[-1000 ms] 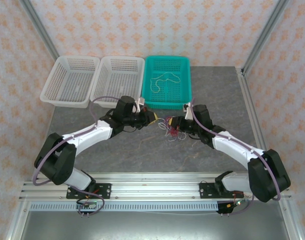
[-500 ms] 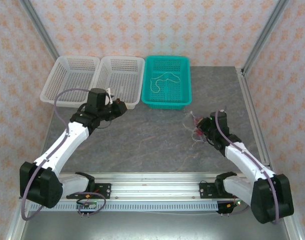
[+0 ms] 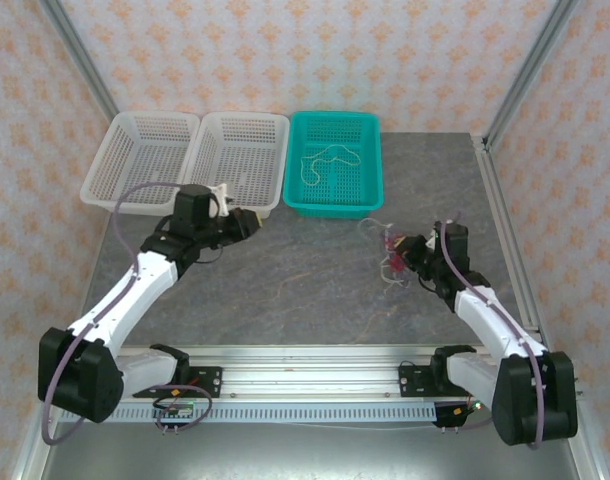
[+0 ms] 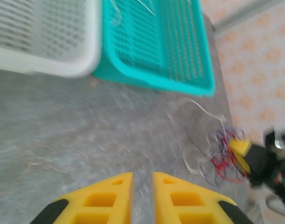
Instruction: Untangle the cables
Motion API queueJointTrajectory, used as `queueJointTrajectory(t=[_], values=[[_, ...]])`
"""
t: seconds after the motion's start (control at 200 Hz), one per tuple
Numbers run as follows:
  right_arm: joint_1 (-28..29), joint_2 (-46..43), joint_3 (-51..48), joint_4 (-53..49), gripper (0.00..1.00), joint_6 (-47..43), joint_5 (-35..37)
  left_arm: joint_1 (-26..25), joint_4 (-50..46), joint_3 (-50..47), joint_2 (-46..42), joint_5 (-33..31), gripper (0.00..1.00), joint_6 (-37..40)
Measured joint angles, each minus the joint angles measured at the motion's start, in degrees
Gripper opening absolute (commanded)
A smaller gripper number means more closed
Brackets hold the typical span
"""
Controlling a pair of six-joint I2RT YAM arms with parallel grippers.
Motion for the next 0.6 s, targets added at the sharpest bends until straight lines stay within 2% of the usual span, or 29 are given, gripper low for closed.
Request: queueJointTrajectory(t=[0.065,0.13,0.25,0.295,0.46,0.601], values=[[2.2,1.5,2.1,-1.2,0.00,-3.4,-3.9,-4.9,0.0,0.2,0.6,0.4,0.29,6.0],[4.7,2.4,5.5,-3.6,0.00,-7.4,-6.8,-8.5,0.1,0.2,0.5,0.5,0.40,11.3],[8.4,3.2,12.6,-8.1,0.00,-14.1,-11.1,-10.8,3.9,-2.6,-2.4,-2.2,0.59,19.8],[9.4,3.5,14.6,-9.5,0.00,-15.9,-12.3,-11.6,5.4,-4.3,-4.5,-3.9,0.64,22.9],[13.2,5.2,19.9,-14.1,0.00,-21.2,-14.8,-18.8,10.8,-6.6,-7.5,-7.3,0.69,36.0],[16.1,6.3,21.4,-16.7,0.00,-23.4,-15.9,-19.9,14.9,-6.5,-2.8,-7.7,0.70,40.9]])
